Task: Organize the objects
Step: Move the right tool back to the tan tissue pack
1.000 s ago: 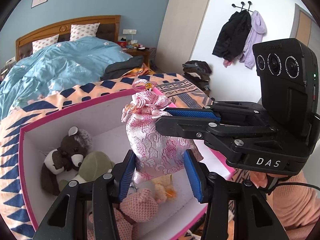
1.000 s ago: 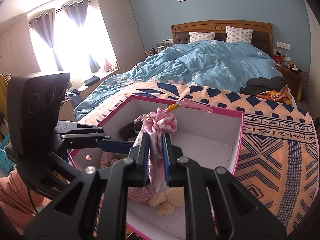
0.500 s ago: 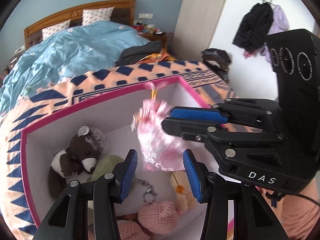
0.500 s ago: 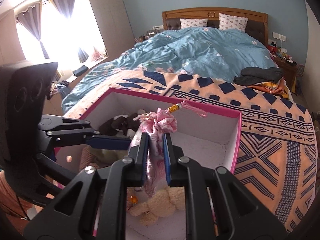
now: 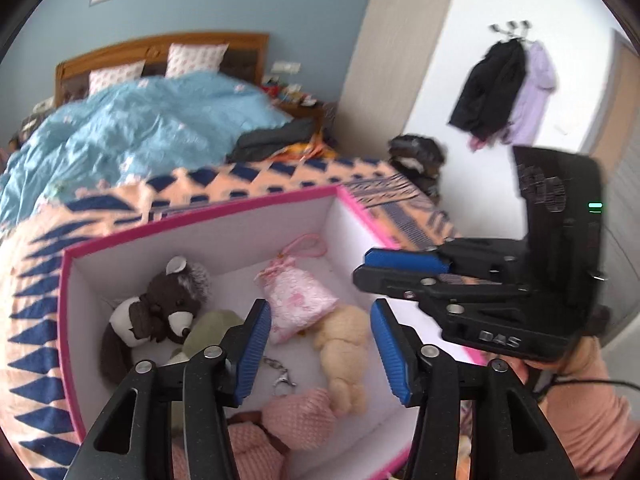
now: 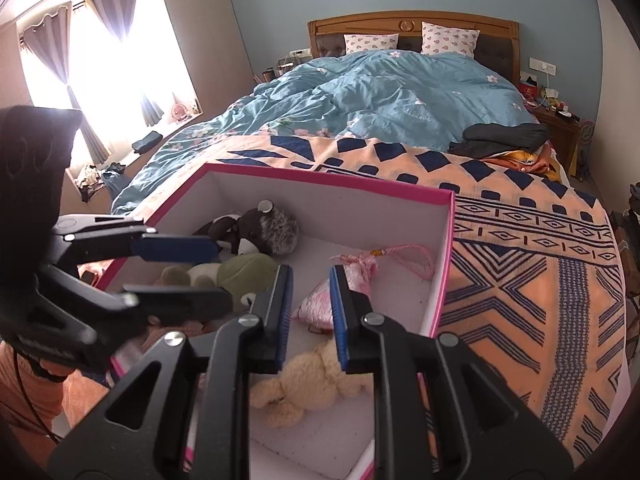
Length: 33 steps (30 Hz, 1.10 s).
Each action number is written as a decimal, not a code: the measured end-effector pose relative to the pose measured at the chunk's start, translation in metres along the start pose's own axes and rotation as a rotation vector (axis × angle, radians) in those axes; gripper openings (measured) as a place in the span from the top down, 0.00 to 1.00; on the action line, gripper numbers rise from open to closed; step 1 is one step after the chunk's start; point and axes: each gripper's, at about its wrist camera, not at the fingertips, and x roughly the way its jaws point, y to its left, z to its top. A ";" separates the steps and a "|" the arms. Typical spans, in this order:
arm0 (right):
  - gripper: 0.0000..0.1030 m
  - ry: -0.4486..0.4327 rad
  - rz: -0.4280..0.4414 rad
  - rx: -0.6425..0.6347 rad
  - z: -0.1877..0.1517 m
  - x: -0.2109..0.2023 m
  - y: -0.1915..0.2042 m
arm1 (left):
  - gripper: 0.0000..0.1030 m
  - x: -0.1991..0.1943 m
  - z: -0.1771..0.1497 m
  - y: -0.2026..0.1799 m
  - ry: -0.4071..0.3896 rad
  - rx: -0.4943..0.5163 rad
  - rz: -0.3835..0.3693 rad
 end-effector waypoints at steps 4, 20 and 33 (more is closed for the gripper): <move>0.76 -0.029 0.025 0.002 -0.014 -0.022 0.003 | 0.43 -0.030 -0.014 -0.020 -0.069 0.054 -0.005; 0.72 -0.022 0.102 0.061 -0.128 -0.088 0.024 | 0.43 -0.043 -0.106 -0.080 -0.011 0.174 -0.104; 0.72 0.043 0.153 0.216 -0.183 -0.077 0.016 | 0.45 -0.006 -0.154 -0.079 0.119 0.058 -0.152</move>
